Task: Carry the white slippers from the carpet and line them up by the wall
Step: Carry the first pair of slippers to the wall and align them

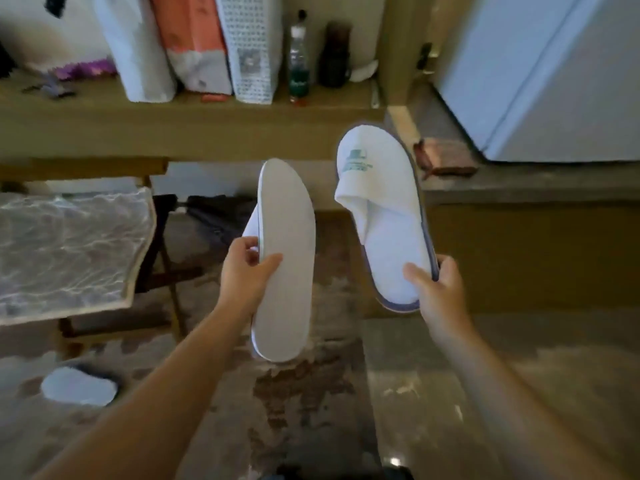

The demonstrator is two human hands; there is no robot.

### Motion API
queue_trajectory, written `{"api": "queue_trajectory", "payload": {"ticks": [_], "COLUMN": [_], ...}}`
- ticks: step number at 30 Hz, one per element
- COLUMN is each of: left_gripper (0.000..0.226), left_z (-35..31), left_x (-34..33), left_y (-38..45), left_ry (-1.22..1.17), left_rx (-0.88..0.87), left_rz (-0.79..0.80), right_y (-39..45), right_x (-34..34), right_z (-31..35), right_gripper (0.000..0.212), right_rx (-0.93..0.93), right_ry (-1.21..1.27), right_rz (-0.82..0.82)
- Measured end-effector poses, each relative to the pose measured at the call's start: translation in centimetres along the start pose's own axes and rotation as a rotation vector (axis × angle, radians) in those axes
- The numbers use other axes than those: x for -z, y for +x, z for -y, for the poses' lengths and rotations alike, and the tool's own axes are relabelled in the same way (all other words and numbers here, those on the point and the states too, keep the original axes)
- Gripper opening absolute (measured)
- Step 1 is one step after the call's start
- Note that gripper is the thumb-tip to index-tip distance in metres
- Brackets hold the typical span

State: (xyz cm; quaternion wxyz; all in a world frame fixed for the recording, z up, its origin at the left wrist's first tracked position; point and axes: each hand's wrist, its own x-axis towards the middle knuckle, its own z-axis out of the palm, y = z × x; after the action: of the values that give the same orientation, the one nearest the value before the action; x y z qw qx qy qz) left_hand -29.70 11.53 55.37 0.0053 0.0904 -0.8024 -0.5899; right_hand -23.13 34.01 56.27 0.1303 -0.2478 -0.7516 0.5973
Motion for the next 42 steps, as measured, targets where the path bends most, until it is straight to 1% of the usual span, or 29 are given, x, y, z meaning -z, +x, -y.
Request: {"api": "queue_trajectory", "payload": {"ticks": [5,11,13,15,17,20,22,23,26,30,36,39,42], "left_gripper": [0.027,0.026,0.026,0.026,0.028,0.029,0.028,0.027,0.024,0.025,0.024,0.024,0.025], "left_z": [-5.7,-11.1,-12.7,-14.0,-15.2,-16.7,-17.6,-18.0,-19.0,-21.4,-25.1,-25.6,-24.7], "left_x": [-15.2,-34.0,-39.2,-43.9,-48.4,-55.1,-59.8,-62.3,-70.0,-80.1,-90.7,-94.8,-98.9], "left_y": [-5.4,-16.7,-20.3,-23.4,-26.0,-29.3,-31.0,-31.7,-33.0,-33.2,-32.3,-31.4,-30.3], "left_ry": [0.031,0.029,0.032,0.05,0.078,0.133,0.161,0.171,0.162,0.153,0.15,0.159,0.163], "left_rx": [-0.137,-0.227,-0.238,-0.245,-0.256,-0.271,-0.276,-0.274,-0.275,-0.244,-0.199,-0.181,-0.141], "left_rz": [0.291,0.65,0.747,0.826,0.907,1.004,1.056,1.078,1.106,1.076,1.019,0.933,0.816], "right_y": [-1.6,-5.1,-6.1,-6.9,-7.5,-7.3,-6.2,-5.4,-1.2,6.2,15.3,20.0,25.3], "right_x": [15.9,35.7,41.3,46.0,50.2,55.6,59.2,61.1,67.2,75.5,84.5,87.9,91.4], "right_z": [-3.7,-8.3,-9.8,-11.1,-12.5,-14.6,-16.0,-16.8,-18.9,-20.5,-22.3,-23.8,-26.1], "right_gripper": [0.026,0.027,0.032,0.039,0.042,0.031,0.022,0.022,0.027,0.031,0.035,0.036,0.036], "right_rx": [-0.101,-0.188,-0.216,-0.251,-0.272,-0.281,-0.293,-0.296,-0.308,-0.318,-0.355,-0.367,-0.384], "right_ry": [0.092,0.148,0.145,0.143,0.154,0.189,0.207,0.214,0.201,0.179,0.147,0.136,0.087], "right_rz": [-0.269,-0.574,-0.678,-0.762,-0.83,-0.949,-0.997,-1.008,-1.018,-1.004,-0.879,-0.801,-0.665]}}
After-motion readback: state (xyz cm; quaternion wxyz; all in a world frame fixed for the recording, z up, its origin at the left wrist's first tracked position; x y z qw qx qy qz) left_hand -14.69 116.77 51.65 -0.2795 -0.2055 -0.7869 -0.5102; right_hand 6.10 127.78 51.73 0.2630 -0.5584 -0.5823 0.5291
